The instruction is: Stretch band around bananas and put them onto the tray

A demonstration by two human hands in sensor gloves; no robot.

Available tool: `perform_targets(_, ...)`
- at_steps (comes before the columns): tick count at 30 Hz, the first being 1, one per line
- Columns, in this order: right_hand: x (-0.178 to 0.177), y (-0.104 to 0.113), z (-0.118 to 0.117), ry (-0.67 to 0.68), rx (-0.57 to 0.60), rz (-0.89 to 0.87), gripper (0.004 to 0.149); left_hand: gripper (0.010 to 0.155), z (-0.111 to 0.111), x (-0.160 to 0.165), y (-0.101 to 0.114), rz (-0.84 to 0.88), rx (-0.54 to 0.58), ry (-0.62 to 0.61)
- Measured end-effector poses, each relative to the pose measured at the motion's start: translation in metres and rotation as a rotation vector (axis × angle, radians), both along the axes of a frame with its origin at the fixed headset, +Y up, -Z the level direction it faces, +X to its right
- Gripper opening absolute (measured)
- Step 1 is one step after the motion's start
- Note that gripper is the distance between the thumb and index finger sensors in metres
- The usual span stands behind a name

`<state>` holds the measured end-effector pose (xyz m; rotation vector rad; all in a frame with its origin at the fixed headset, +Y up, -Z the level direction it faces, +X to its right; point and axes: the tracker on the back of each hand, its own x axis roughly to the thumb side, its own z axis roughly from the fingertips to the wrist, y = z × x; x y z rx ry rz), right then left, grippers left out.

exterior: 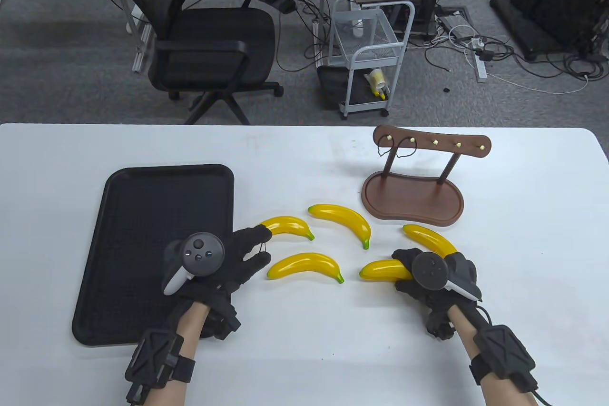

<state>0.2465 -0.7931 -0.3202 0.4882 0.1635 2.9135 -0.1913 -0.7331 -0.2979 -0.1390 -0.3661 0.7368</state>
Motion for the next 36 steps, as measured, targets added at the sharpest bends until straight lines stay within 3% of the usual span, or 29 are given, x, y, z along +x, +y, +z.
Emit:
perform_targets(15, 0.0, 0.003, -0.002, -0.001, 0.029, -0.002, 0.067, 0.064, 0.001, 0.002, -0.001, 0.002, 0.003, -0.006)
perform_targets(24, 0.0, 0.023, -0.004, -0.012, 0.061, -0.032, 0.068, 0.065, 0.001, 0.003, -0.001, -0.002, 0.008, -0.01)
perform_targets(36, -0.026, 0.052, -0.01, 0.006, 0.114, -0.091, 0.068, 0.065, 0.001, 0.004, -0.002, -0.009, 0.01, -0.016)
